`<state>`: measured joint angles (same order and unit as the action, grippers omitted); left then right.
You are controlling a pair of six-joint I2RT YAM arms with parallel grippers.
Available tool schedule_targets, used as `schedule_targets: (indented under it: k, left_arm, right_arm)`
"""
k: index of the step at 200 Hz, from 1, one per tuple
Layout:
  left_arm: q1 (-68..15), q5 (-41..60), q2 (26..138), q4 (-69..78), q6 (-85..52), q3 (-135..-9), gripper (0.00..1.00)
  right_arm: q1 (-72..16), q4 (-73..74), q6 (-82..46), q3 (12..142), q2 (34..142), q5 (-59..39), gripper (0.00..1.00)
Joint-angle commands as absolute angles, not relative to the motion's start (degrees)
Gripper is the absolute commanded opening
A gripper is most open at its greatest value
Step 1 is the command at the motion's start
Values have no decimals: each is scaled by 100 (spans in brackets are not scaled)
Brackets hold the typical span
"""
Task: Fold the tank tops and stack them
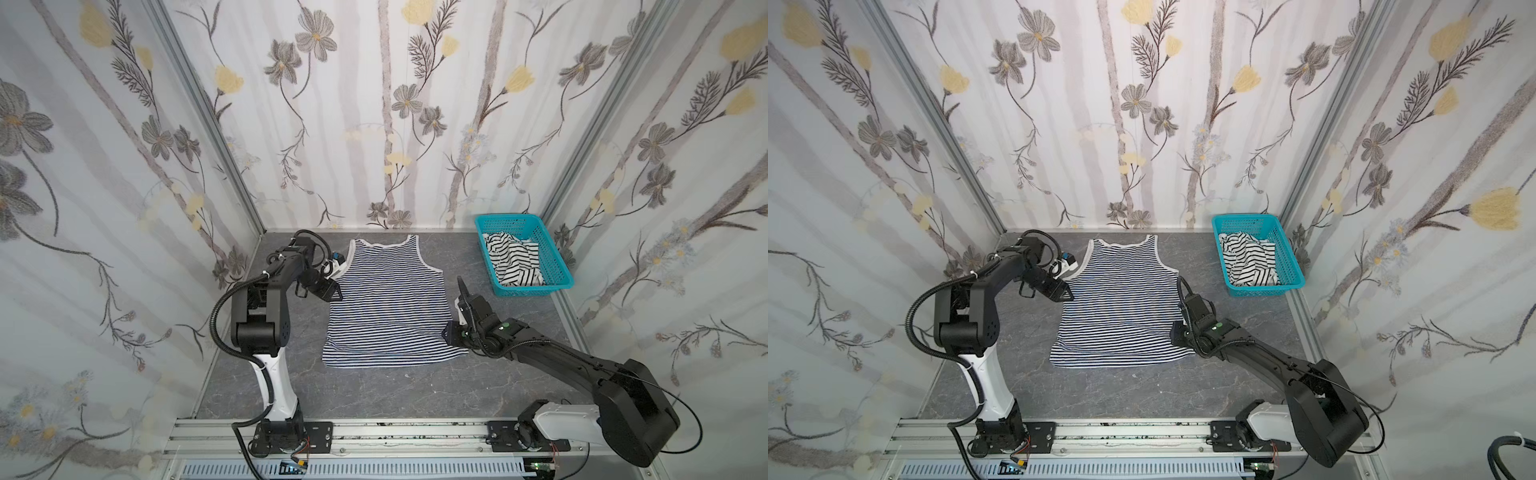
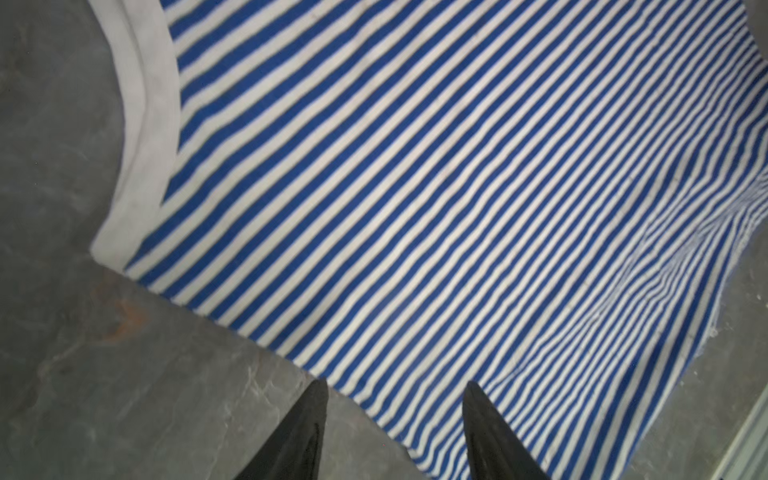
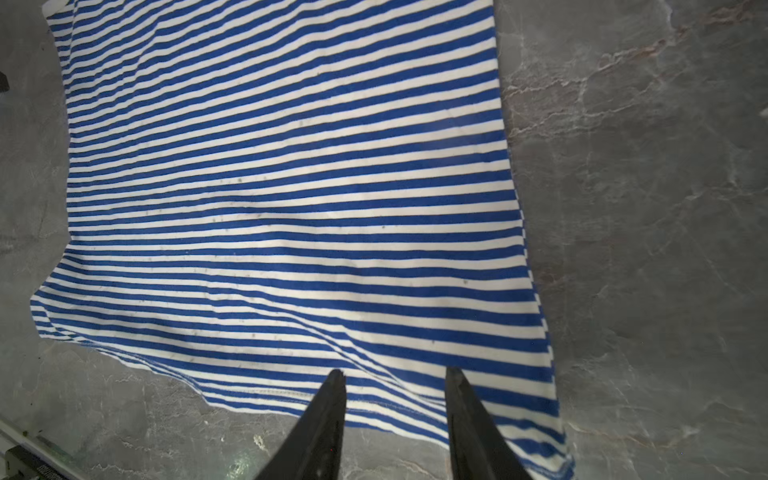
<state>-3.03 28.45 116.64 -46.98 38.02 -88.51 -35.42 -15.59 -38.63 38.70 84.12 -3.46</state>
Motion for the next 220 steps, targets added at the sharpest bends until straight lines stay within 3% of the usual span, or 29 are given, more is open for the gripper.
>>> schedule_targets:
  k: [1, 49, 108, 157, 220]
  left_arm:
    - [-498, 2514, 12118, -4053, 3194, -9371, 55]
    - [-662, 2031, 13168, -3916, 2740, -10668, 56]
    - [-760, 1275, 13657, -3911, 2767, -11019, 59]
    - [-652, 727, 13499, -3904, 2735, -10573, 59]
    - [-442, 1101, 12351, -3765, 2639, -8882, 61]
  right_arm:
    - [-3649, -1067, -4109, 3845, 8676, -212, 41]
    - [-4088, -974, -4422, 3737, 9105, -76, 40]
    - [-4103, -1070, -4570, 3717, 9476, 164, 42]
    - [-3430, -1325, -4179, 4232, 9738, 126, 44]
    - [-2487, -1881, -3515, 5863, 10614, -287, 46]
